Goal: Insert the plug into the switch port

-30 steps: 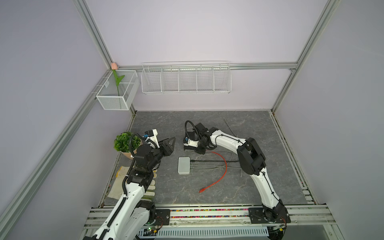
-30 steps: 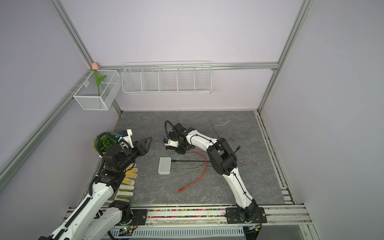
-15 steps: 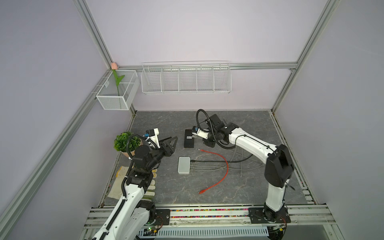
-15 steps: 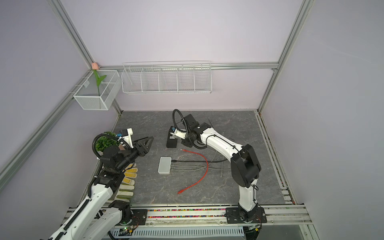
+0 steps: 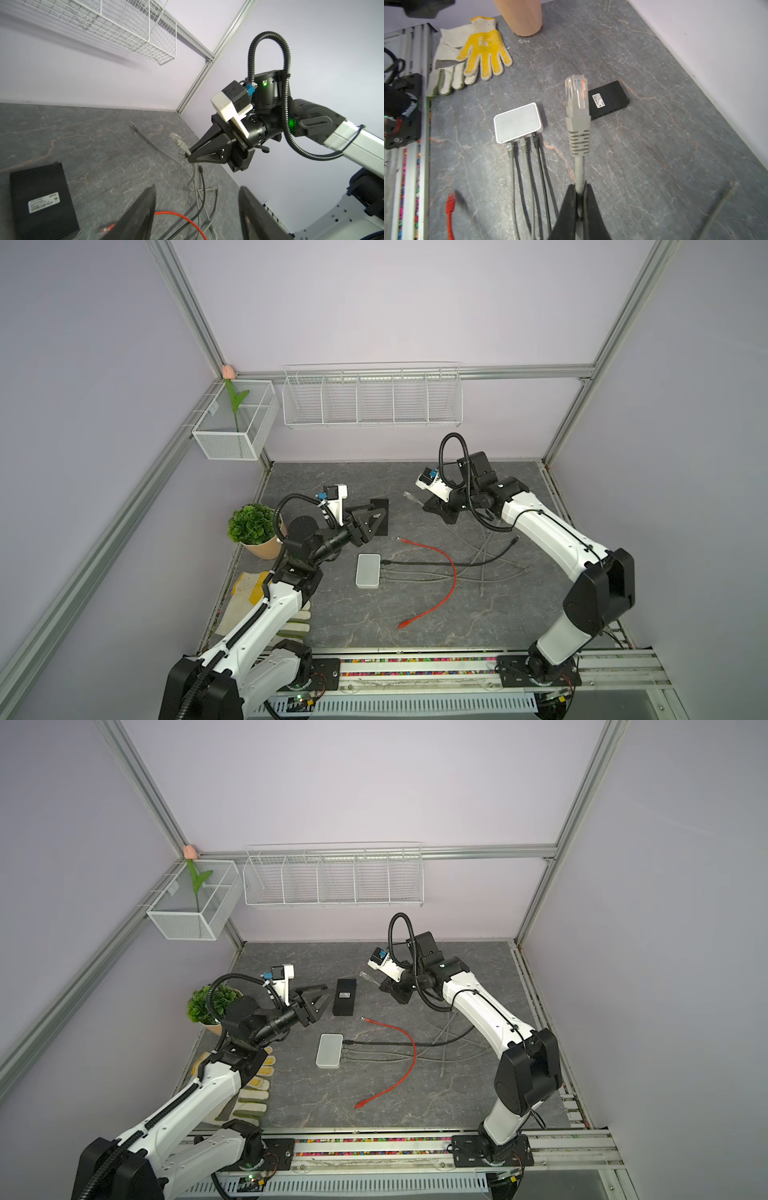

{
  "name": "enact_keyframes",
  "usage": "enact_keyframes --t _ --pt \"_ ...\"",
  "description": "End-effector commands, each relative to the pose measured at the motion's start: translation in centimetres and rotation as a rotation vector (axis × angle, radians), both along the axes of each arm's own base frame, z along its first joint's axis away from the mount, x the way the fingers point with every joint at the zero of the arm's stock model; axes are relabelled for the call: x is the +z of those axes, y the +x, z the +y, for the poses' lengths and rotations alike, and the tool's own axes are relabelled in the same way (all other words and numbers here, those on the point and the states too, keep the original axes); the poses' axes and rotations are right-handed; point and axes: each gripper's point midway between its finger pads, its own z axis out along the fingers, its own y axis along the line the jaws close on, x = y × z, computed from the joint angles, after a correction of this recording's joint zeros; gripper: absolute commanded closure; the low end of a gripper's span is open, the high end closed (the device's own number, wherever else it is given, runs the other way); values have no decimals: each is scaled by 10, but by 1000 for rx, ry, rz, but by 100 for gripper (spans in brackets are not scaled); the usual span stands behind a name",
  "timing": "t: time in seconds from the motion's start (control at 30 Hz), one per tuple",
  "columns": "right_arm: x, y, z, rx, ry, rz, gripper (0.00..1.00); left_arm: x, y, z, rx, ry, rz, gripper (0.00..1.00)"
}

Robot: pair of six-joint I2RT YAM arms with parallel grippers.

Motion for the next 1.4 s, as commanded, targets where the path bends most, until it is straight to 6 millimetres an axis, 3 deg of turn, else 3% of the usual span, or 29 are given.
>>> enact_keyframes --t 0.0,0.23,0.7,0.87,1.13,1.2,1.23,1.27,1.37 --pt "22 -27 7 79 94 43 93 30 0 -11 -55 -61 -73 36" --pt "28 -43 11 146 138 76 93 22 6 -40 -120 -15 -57 36" --pt "44 -65 17 268 215 146 93 16 5 -56 -171 18 -62 42" --pt "45 -64 18 269 215 144 93 16 5 -59 -189 12 -61 53" --pt "43 -59 18 248 201 147 92 17 5 -63 -205 11 -56 93" --pt "43 -55 17 227 192 145 81 17 6 -64 -200 10 -48 100" --pt "43 -52 16 208 184 136 64 17 7 -63 -191 10 -40 100" --pt "42 -48 15 182 172 125 53 16 9 -63 -181 12 -27 100" --pt "45 -29 7 42 116 13 48 13 17 -58 -118 27 19 100"
